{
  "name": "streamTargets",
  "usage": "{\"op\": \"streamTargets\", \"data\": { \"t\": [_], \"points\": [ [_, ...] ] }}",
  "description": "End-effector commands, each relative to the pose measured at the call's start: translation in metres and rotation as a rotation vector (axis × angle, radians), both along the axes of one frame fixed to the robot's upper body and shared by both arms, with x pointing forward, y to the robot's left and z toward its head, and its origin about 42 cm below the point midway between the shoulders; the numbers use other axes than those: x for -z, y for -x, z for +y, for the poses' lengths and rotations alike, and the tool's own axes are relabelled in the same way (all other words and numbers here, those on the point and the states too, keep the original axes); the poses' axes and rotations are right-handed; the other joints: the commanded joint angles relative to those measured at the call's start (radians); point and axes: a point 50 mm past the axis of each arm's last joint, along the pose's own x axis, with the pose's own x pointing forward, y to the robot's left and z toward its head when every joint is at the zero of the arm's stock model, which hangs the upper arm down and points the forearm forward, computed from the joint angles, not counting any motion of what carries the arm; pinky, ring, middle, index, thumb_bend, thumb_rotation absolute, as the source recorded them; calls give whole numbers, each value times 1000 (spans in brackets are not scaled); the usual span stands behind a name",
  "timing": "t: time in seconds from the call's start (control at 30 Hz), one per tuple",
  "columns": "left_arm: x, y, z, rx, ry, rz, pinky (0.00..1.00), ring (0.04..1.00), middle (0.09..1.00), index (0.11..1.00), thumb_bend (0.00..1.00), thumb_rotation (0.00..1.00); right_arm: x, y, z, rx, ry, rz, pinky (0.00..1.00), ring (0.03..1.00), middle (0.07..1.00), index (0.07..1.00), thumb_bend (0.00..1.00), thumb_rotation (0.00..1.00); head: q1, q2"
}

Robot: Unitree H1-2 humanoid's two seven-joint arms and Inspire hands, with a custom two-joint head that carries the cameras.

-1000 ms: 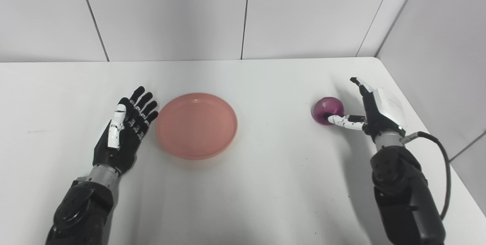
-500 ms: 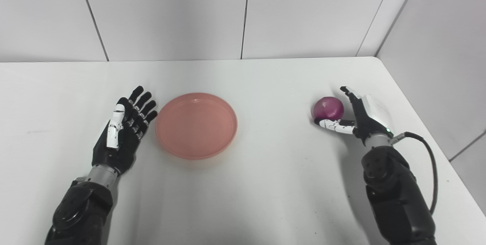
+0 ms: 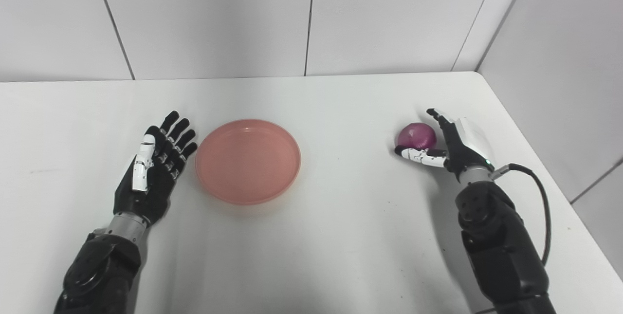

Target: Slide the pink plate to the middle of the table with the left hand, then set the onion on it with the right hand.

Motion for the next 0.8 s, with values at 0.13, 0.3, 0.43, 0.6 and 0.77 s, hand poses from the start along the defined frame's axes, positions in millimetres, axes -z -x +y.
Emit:
{"op": "streamTargets", "data": {
  "t": [0.13,0.3,0.43,0.6,0.77],
  "points": [
    [7,1,4,3,-4,30,972,971,976,956,478,1000,-16,-11,-3,-20,16,-46,755,860,900,901,1000,452,1,0],
    [7,1,4,3,-2,29,965,966,973,953,477,1000,-17,-11,-3,-22,18,-32,721,828,880,888,1000,437,0,1],
    [6,1,4,-1,0,32,962,964,971,951,475,1000,-17,-12,-3,-25,23,-20,707,805,860,876,1000,436,0,1],
    [5,1,4,0,-2,31,964,964,970,950,475,1000,-15,-13,-1,-35,32,-6,638,749,810,853,1000,416,2,4],
    [3,2,3,0,-3,32,967,967,974,953,471,1000,-14,-14,0,-50,26,21,606,724,786,825,1000,398,5,6]
  ]
}}
